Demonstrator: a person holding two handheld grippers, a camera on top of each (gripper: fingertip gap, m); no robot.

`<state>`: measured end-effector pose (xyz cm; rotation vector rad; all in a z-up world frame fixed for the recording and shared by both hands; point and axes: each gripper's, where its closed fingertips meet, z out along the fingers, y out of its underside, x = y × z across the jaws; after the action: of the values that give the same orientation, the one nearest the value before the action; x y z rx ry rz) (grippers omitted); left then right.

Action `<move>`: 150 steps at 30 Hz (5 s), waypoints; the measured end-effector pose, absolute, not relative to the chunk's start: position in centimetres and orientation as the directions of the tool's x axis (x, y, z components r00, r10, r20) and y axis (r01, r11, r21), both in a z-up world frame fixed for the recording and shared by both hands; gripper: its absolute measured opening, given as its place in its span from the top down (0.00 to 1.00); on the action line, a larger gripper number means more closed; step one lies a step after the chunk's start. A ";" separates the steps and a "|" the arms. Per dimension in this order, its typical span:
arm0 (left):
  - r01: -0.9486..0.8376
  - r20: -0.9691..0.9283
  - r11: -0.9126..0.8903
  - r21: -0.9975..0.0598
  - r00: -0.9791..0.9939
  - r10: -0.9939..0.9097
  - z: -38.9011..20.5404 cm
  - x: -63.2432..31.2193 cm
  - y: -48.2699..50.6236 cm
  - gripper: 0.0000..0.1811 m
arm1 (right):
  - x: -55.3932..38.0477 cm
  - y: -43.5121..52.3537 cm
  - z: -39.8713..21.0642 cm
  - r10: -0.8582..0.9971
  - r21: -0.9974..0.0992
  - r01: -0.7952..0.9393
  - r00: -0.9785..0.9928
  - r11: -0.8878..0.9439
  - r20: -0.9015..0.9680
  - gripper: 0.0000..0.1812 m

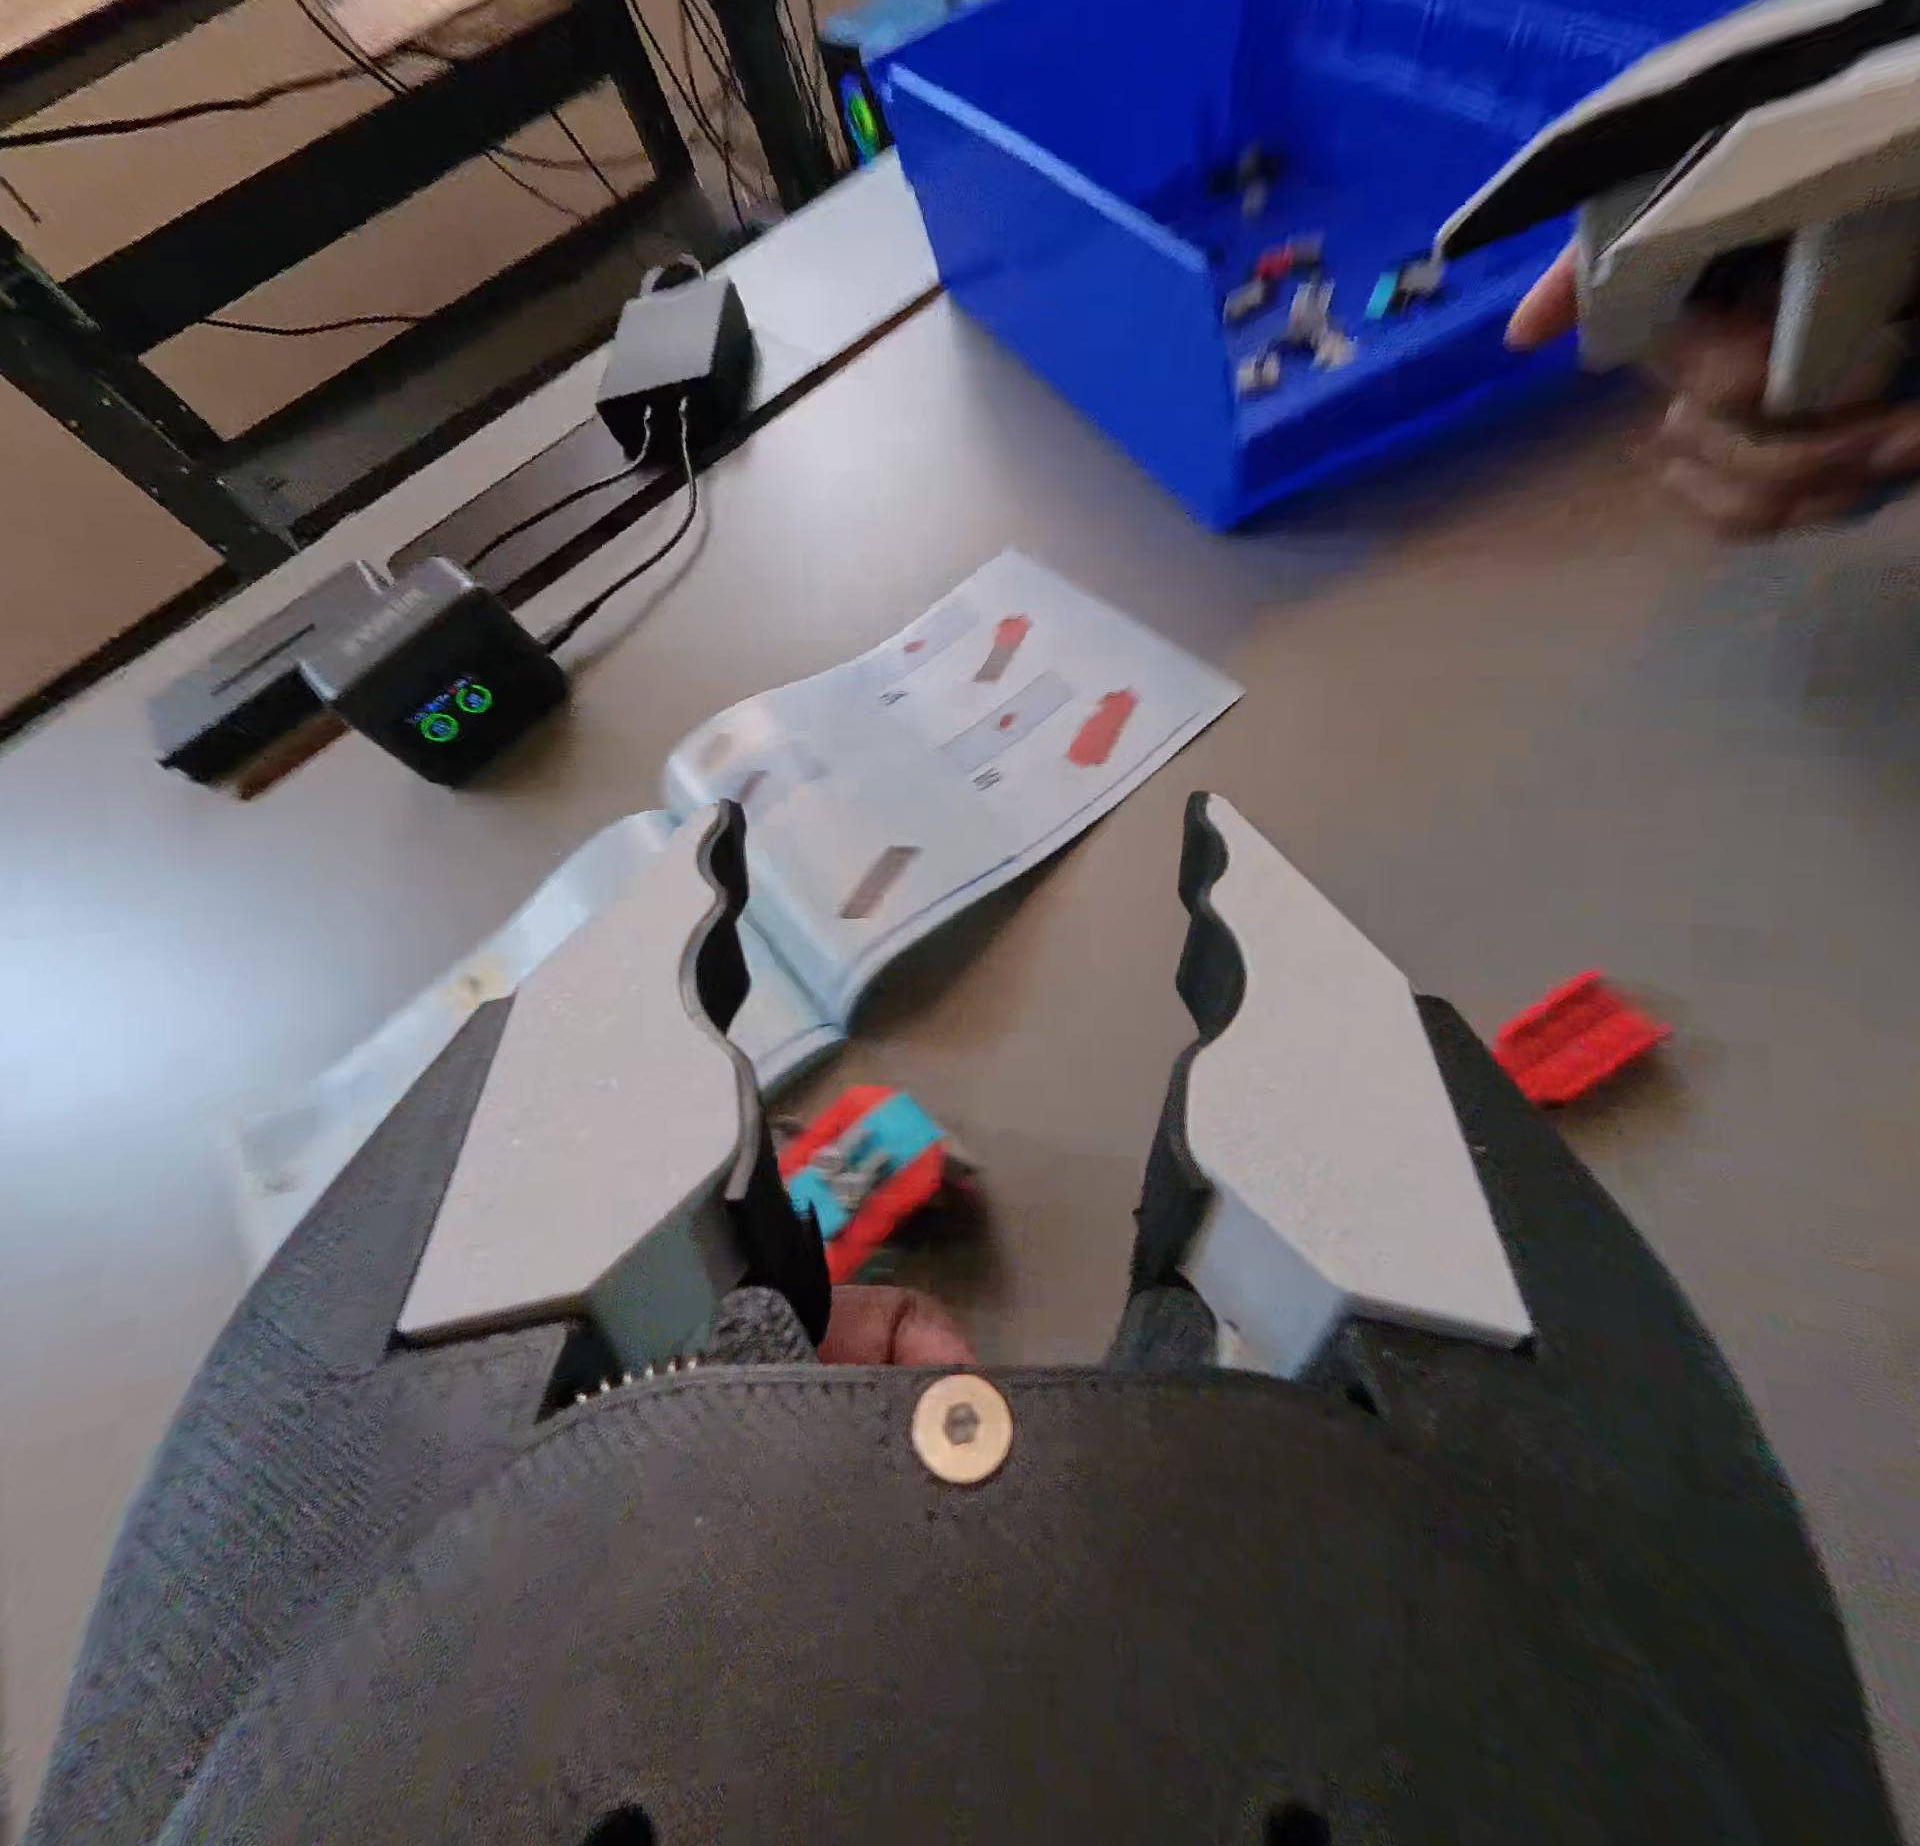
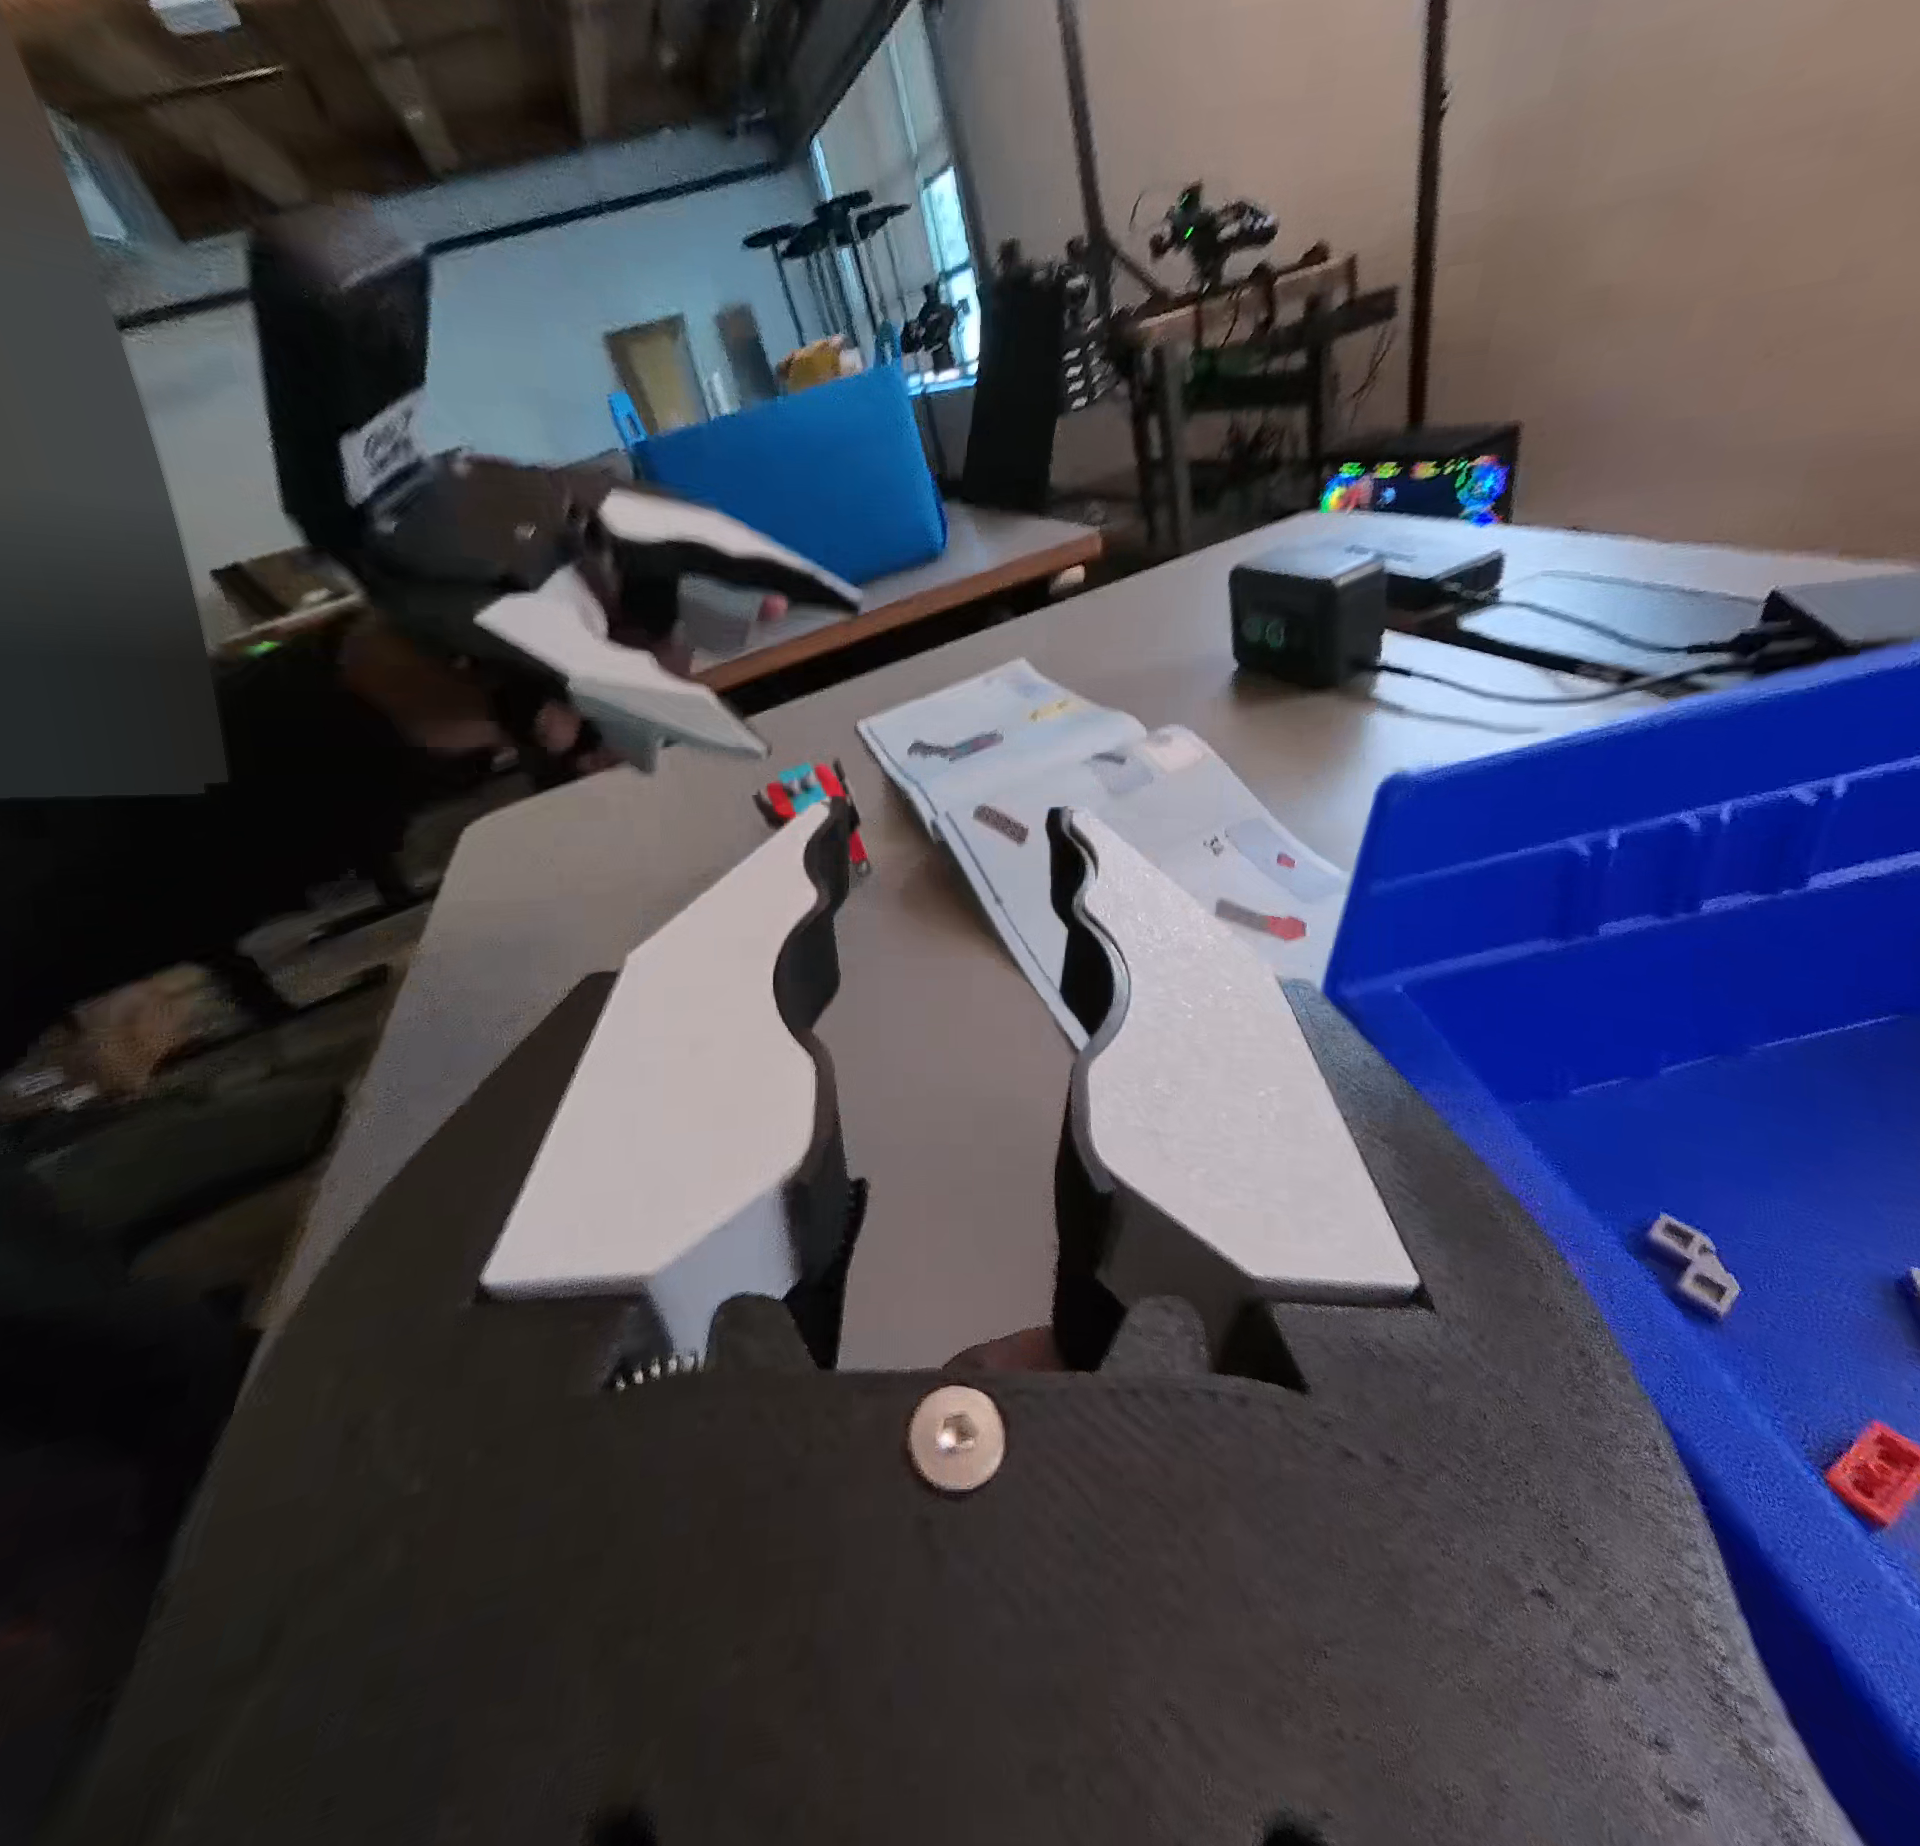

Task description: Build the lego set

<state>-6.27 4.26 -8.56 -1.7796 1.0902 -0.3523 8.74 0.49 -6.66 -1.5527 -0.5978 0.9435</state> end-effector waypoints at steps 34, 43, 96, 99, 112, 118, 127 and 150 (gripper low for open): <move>-0.408 0.115 -0.503 -0.762 0.679 -0.725 -17.2 -11.5 1.8 0.76 | 8.8 -0.4 -9.3 0.802 -0.916 -0.185 0.442 -0.356 -0.401 0.80; -0.393 0.182 -0.462 -0.795 0.572 -0.800 -13.0 -7.8 -3.2 0.65 | 8.8 -0.6 -9.2 0.808 -0.908 -0.198 0.414 -0.369 -0.419 0.80; -0.901 -0.331 0.194 -0.387 -0.061 -0.942 -18.7 -6.4 8.2 0.78 | 8.8 -1.0 -9.1 0.820 -0.894 -0.200 0.357 -0.401 -0.447 0.81; -0.904 -0.341 0.195 -0.380 -0.059 -0.938 -18.5 -6.7 8.4 0.78 | 8.8 -1.1 -9.1 0.821 -0.895 -0.199 0.357 -0.400 -0.447 0.81; -0.927 -0.382 0.179 -0.330 -0.042 -0.923 -17.3 -9.6 9.5 0.77 | 8.8 -1.1 -9.1 0.822 -0.895 -0.198 0.355 -0.399 -0.446 0.81; -0.933 -0.414 0.140 -0.333 0.012 -0.910 -16.5 -11.3 10.4 0.77 | 8.8 -1.1 -9.1 0.823 -0.896 -0.198 0.355 -0.398 -0.444 0.81; -0.886 -0.447 -0.011 -0.463 0.244 -0.860 -15.5 -13.6 11.8 0.78 | 8.8 -1.1 -9.1 0.823 -0.896 -0.198 0.355 -0.397 -0.443 0.82; 0.435 0.599 -0.417 -0.798 0.646 -0.473 -9.9 -18.1 15.4 0.87 | 8.5 -1.5 -9.2 0.830 -0.901 -0.180 0.351 -0.394 -0.434 0.82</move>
<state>-18.11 15.42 -9.92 -1.7336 0.0306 -0.9992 8.47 -1.46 -9.17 -1.5977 -0.5988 1.2467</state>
